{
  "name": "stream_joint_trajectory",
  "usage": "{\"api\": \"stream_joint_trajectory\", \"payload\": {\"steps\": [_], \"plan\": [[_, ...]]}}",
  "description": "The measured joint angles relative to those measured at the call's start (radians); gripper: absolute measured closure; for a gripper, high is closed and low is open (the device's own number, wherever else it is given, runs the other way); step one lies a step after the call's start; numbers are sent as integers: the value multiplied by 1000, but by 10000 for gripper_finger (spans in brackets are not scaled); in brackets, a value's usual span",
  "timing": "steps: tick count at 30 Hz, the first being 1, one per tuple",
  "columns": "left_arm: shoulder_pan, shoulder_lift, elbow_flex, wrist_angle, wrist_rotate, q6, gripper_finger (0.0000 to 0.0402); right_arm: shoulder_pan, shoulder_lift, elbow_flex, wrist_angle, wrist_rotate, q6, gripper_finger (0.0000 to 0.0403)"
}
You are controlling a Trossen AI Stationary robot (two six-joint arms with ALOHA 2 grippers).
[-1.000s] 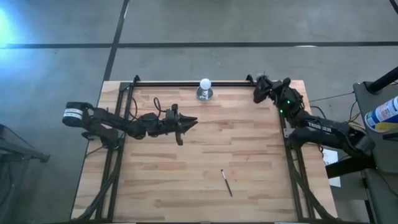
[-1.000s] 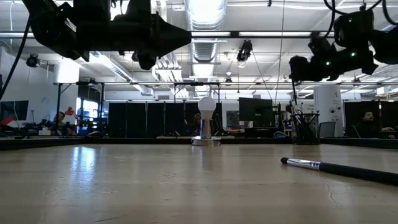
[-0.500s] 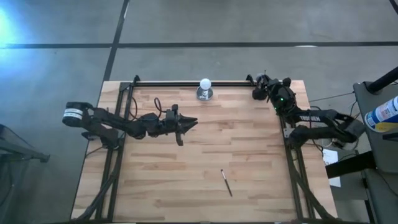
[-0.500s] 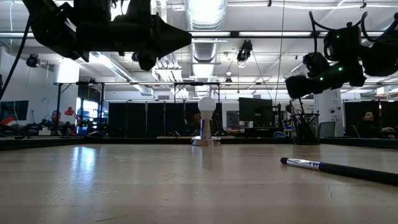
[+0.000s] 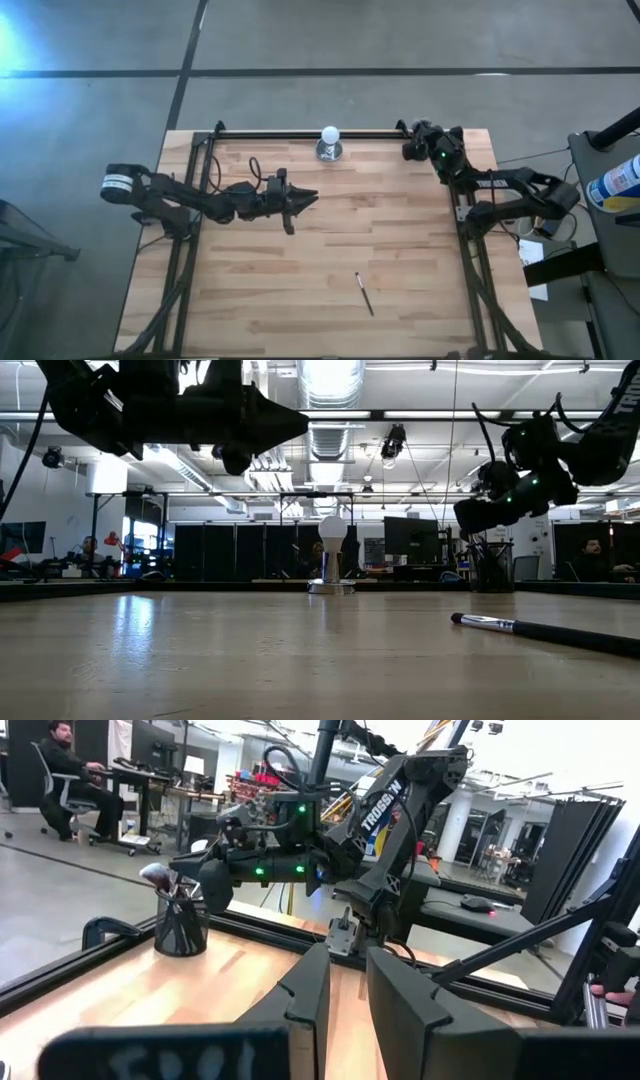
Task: Pick & Place Makeup Supplies
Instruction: Put the makeup brush into the makeup holder
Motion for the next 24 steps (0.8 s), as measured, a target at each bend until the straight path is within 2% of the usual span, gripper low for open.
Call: {"api": "stream_joint_trajectory", "payload": {"steps": [9, 12, 17, 21, 24], "plan": [[0, 0, 0, -8, 0, -1, 338, 0, -92, 102, -358, 16, 112, 310], [0, 0, -1, -40, 0, -1, 338, 11, -155, 129, -471, -6, 112, 324], [-1, 0, -27, -46, 0, -2, 338, 81, -298, 163, -649, -9, 115, 377], [-5, 7, -66, -32, 0, -1, 342, 181, -425, 159, -752, -8, 181, 392], [-17, 21, -102, 22, -48, -7, 360, 292, -495, 137, -785, 23, 239, 394]]}}
